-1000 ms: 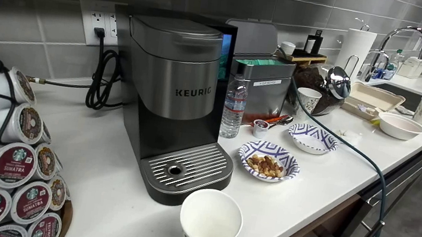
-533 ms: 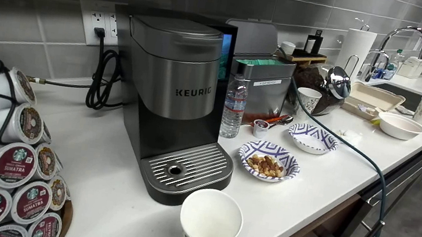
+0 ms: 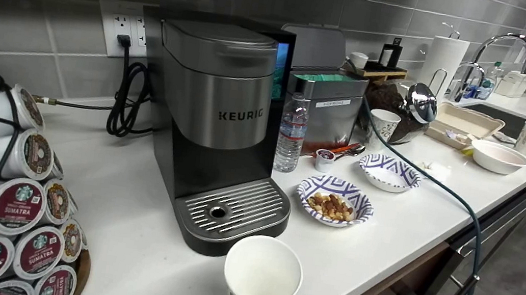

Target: Remove the black box from the counter.

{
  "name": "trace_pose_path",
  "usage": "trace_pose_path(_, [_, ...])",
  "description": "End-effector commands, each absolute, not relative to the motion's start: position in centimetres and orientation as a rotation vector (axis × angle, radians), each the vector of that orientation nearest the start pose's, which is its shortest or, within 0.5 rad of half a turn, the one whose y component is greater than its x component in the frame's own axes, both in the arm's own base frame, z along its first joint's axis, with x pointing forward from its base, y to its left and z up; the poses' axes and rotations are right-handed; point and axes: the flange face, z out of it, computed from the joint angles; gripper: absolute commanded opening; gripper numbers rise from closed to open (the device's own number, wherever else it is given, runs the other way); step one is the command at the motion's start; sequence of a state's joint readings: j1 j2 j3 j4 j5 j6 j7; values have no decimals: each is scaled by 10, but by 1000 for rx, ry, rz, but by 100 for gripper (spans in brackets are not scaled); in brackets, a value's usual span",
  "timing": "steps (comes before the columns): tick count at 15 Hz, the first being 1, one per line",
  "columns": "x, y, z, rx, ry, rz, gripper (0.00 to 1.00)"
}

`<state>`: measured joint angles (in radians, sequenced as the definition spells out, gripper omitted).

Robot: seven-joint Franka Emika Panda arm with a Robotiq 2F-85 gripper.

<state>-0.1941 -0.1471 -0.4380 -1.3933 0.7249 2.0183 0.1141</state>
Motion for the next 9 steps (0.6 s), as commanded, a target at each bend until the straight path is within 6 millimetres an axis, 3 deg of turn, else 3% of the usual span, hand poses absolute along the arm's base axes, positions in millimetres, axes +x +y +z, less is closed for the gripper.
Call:
trace_pose_path(1, [427,-291,863,-2091,891,-1173,10])
trace_pose_path(6, [440,-286,871,-2090,868,-1195,10])
trace_pose_path(7, [440,-287,871,-2090,869,-1195,3])
trace_pose_path(9, [465,-273,879,-2114,814,-1218,3])
